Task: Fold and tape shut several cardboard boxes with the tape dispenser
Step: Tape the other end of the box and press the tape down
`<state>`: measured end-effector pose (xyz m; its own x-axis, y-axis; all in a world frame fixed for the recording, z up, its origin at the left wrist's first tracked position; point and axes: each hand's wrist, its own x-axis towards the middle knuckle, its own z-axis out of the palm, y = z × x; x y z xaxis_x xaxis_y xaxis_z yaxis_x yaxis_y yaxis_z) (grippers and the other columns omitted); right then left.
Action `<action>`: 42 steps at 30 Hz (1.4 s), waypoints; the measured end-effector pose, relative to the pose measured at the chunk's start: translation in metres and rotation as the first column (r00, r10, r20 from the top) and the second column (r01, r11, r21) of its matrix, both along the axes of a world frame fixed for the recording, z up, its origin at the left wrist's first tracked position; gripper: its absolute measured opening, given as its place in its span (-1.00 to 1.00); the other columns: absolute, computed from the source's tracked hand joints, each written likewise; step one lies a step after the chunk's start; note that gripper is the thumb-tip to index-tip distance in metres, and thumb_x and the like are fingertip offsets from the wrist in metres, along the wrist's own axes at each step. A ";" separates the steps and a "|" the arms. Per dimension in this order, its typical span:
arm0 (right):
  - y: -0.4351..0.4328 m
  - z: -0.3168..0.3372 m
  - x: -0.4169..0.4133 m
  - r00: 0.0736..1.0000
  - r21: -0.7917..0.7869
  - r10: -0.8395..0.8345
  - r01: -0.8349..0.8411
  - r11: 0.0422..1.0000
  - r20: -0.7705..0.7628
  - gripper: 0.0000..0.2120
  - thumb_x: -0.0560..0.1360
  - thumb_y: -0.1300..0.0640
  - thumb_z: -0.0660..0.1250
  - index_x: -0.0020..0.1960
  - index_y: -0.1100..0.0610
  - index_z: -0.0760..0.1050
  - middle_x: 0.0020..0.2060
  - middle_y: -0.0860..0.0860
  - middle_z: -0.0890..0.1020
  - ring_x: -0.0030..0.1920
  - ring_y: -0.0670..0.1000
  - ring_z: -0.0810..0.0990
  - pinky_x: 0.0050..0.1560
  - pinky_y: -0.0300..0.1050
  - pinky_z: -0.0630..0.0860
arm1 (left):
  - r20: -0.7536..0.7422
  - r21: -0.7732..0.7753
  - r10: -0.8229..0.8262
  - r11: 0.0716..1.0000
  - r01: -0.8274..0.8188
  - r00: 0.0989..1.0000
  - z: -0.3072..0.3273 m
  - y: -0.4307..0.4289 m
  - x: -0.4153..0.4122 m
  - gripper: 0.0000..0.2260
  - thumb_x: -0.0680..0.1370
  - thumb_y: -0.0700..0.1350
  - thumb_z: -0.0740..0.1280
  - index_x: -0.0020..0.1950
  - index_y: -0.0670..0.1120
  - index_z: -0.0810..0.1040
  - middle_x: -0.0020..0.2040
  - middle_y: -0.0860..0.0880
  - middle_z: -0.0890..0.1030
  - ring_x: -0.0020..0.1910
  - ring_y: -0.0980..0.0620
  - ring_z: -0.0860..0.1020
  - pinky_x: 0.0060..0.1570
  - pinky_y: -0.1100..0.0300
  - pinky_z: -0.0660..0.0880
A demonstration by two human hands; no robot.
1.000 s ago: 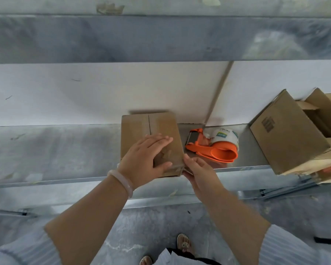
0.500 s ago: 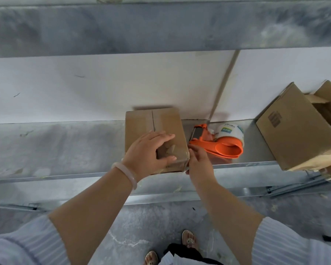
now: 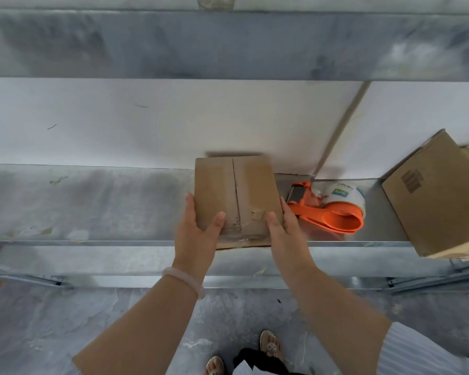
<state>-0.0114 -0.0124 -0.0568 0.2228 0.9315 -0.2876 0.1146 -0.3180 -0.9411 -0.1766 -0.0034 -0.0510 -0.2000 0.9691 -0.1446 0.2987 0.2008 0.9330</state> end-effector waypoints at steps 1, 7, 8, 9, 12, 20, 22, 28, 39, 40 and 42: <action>0.000 -0.001 0.000 1.000 -0.010 -0.008 0.008 1.000 -0.017 -0.52 0.66 -0.01 0.15 0.55 -0.12 0.16 0.41 -0.17 0.39 0.36 -0.13 0.38 0.41 -0.13 0.29 | 0.078 0.002 0.005 1.000 -0.005 0.997 -0.002 0.000 0.000 -0.34 0.59 -0.05 0.32 0.59 -0.02 0.03 0.28 0.25 0.37 0.14 0.35 0.45 0.01 0.55 0.38; -0.003 -0.006 0.006 0.996 0.048 0.090 -0.091 0.995 0.022 -0.52 0.67 -0.01 0.09 0.57 -0.08 0.12 0.46 -0.15 0.34 0.45 -0.15 0.29 0.51 -0.08 0.20 | 0.149 0.062 -0.091 0.995 0.083 0.985 -0.011 -0.004 -0.015 -0.51 0.67 0.02 0.11 0.57 0.05 0.05 0.42 0.16 0.33 0.21 0.47 0.37 0.21 0.50 0.34; -0.003 -0.007 0.008 0.991 0.050 0.124 -0.126 0.991 0.047 -0.50 0.66 -0.04 0.08 0.58 -0.10 0.10 0.46 -0.17 0.33 0.45 -0.15 0.29 0.51 -0.06 0.20 | 0.080 0.066 -0.153 0.987 0.148 0.985 -0.012 -0.003 -0.022 -0.47 0.64 0.11 0.11 0.57 0.08 0.02 0.42 0.10 0.32 0.26 0.36 0.38 0.27 0.42 0.34; -0.002 -0.007 0.012 0.985 0.043 0.158 -0.161 0.986 0.064 -0.48 0.65 -0.08 0.09 0.58 -0.13 0.06 0.45 -0.21 0.32 0.45 -0.15 0.29 0.51 -0.04 0.20 | 0.007 0.055 -0.219 0.974 0.218 0.976 -0.012 -0.003 -0.030 -0.42 0.61 0.18 0.11 0.57 0.10 -0.03 0.39 0.07 0.33 0.25 0.29 0.41 0.24 0.41 0.38; -0.003 -0.005 0.025 0.950 0.005 0.288 -0.291 0.957 0.122 -0.34 0.61 -0.10 0.19 0.58 -0.18 -0.11 0.37 -0.27 0.32 0.34 -0.20 0.38 0.45 -0.05 0.28 | -0.264 0.038 -0.413 0.898 0.438 0.871 -0.009 -0.002 -0.050 -0.20 0.47 0.20 0.24 0.57 0.13 -0.16 0.37 0.07 0.30 0.20 0.24 0.43 0.12 0.48 0.42; 0.002 -0.007 0.041 0.747 -0.001 0.406 -0.477 0.879 0.527 -0.21 0.55 -0.08 0.29 0.57 -0.10 -0.16 0.43 -0.03 0.34 0.31 -0.14 0.36 0.32 -0.29 0.25 | -0.658 0.108 -0.382 0.805 0.583 0.649 -0.020 0.013 -0.066 -0.19 0.49 0.43 0.03 0.57 -0.06 0.01 0.54 -0.08 0.22 0.33 -0.14 0.47 0.21 0.00 0.48; 0.004 -0.009 0.045 0.707 0.018 0.404 -0.507 0.862 0.581 -0.23 0.52 -0.15 0.21 0.56 -0.06 -0.16 0.45 0.04 0.34 0.39 -0.04 0.32 0.28 -0.36 0.18 | -0.663 0.102 -0.414 0.775 0.624 0.623 -0.025 0.015 -0.075 -0.21 0.50 0.44 -0.05 0.58 -0.01 -0.05 0.56 -0.05 0.17 0.36 -0.12 0.44 0.24 0.05 0.46; 0.003 -0.011 0.050 0.647 0.051 0.378 -0.542 0.839 0.662 -0.25 0.59 -0.19 0.18 0.58 -0.02 -0.16 0.55 0.00 0.16 0.51 -0.05 0.15 0.42 -0.32 0.08 | -0.455 0.106 -0.515 0.779 0.618 0.727 -0.027 0.009 -0.078 -0.37 0.55 0.34 0.04 0.54 0.27 -0.14 0.59 0.16 -0.03 0.51 0.29 0.03 0.47 0.20 0.18; 0.020 -0.014 0.034 0.512 0.448 -0.042 -0.705 0.550 0.858 -0.70 0.58 -0.15 0.27 0.12 -0.03 0.68 0.15 -0.13 0.65 0.24 -0.01 0.57 0.24 -0.01 0.43 | -0.778 0.474 -0.064 0.593 0.651 0.624 -0.019 0.020 -0.027 -0.76 0.56 0.16 0.33 0.07 0.08 0.70 0.10 0.16 0.66 0.11 0.15 0.60 0.16 0.21 0.47; 0.022 -0.014 0.036 0.509 0.442 -0.031 -0.714 0.544 0.860 -0.71 0.58 -0.15 0.27 0.12 -0.04 0.68 0.14 -0.14 0.65 0.23 -0.03 0.57 0.21 0.00 0.45 | -0.777 0.479 -0.058 0.592 0.648 0.627 -0.020 0.021 -0.028 -0.77 0.55 0.15 0.34 0.06 0.09 0.70 0.09 0.17 0.66 0.11 0.17 0.60 0.15 0.21 0.48; 0.026 -0.013 0.040 0.487 0.415 0.000 -0.743 0.526 0.873 -0.73 0.57 -0.13 0.30 0.15 -0.05 0.67 0.16 -0.14 0.65 0.24 -0.03 0.57 0.15 0.05 0.49 | -0.791 0.463 -0.067 0.583 0.667 0.608 -0.019 0.022 -0.029 -0.78 0.55 0.14 0.35 0.07 0.10 0.70 0.09 0.18 0.66 0.10 0.18 0.60 0.14 0.22 0.48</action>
<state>0.0288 0.0135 -0.0695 -0.4513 0.7341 0.5073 0.7241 0.6335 -0.2726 -0.2057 0.0189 -0.0698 0.4631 0.6953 0.5496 0.7170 -0.6584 0.2289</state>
